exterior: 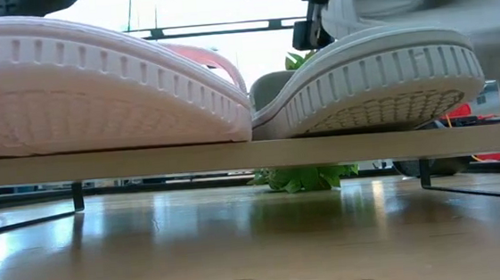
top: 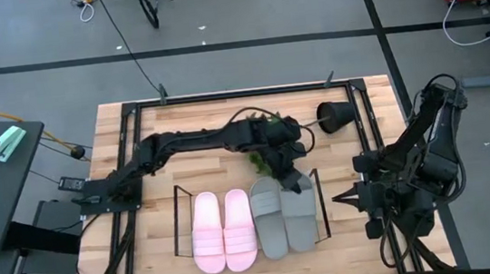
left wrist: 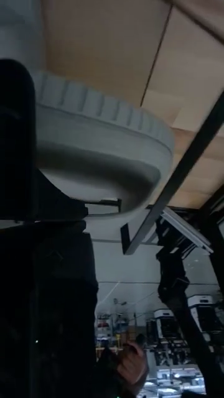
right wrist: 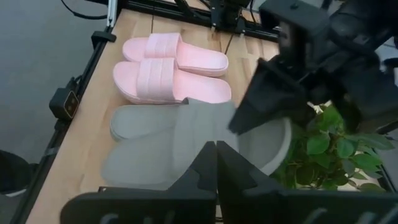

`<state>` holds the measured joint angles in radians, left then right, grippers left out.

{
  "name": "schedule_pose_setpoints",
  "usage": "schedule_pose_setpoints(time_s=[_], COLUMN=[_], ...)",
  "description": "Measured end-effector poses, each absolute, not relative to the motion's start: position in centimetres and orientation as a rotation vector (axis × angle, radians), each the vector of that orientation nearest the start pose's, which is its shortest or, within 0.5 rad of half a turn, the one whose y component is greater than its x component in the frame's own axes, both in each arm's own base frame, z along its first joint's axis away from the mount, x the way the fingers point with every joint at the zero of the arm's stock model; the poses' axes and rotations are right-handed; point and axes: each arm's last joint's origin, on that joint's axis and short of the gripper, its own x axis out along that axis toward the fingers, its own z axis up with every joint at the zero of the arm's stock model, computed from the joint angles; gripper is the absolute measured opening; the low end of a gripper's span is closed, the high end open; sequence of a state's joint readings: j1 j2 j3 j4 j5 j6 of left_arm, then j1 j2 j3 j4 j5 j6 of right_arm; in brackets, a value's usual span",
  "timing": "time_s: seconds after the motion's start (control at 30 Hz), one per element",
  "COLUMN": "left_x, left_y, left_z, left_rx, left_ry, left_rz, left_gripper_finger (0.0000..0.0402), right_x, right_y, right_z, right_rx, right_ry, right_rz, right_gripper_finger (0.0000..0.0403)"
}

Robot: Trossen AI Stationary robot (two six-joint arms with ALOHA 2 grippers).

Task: Pick and place slides into the shelf
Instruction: Put the gray slipper on the shelf

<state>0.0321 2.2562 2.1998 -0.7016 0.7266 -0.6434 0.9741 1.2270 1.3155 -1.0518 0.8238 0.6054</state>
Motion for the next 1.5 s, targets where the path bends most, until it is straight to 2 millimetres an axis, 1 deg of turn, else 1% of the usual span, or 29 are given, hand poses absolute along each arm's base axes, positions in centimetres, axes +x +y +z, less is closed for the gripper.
schedule_pose_setpoints(time_s=[0.1, 0.33, 0.8, 1.1, 1.33, 1.5], left_x=[50.2, 50.5, 50.5, 51.0, 51.0, 51.0], left_y=[-0.6, -0.5, -0.5, -0.5, 0.0, 0.1], left_z=[29.2, 29.6, 29.5, 27.6, 27.7, 27.6], left_rx=[-0.869, -0.854, -0.819, -0.83, -0.811, -0.798], left_ry=[0.909, 0.855, 0.845, 0.906, 0.896, 0.888], left_rz=[-0.422, -0.431, -0.418, -0.386, -0.376, -0.352], left_gripper_finger=[0.0, 0.0, 0.0, 0.0, 0.0, 0.0], right_x=[14.1, 14.1, 14.4, 14.9, 14.9, 15.1], right_y=[17.0, 16.9, 16.6, 16.2, 16.2, 15.8], right_z=[36.2, 36.1, 36.1, 36.1, 36.1, 36.0], right_rx=[-0.174, -0.179, -0.181, -0.194, -0.193, -0.201], right_ry=[0.602, 0.604, 0.599, 0.609, 0.622, 0.64], right_rz=[-0.045, -0.05, -0.074, -0.089, -0.078, -0.094], right_gripper_finger=[0.0, 0.0, 0.0, 0.0, 0.0, 0.0])
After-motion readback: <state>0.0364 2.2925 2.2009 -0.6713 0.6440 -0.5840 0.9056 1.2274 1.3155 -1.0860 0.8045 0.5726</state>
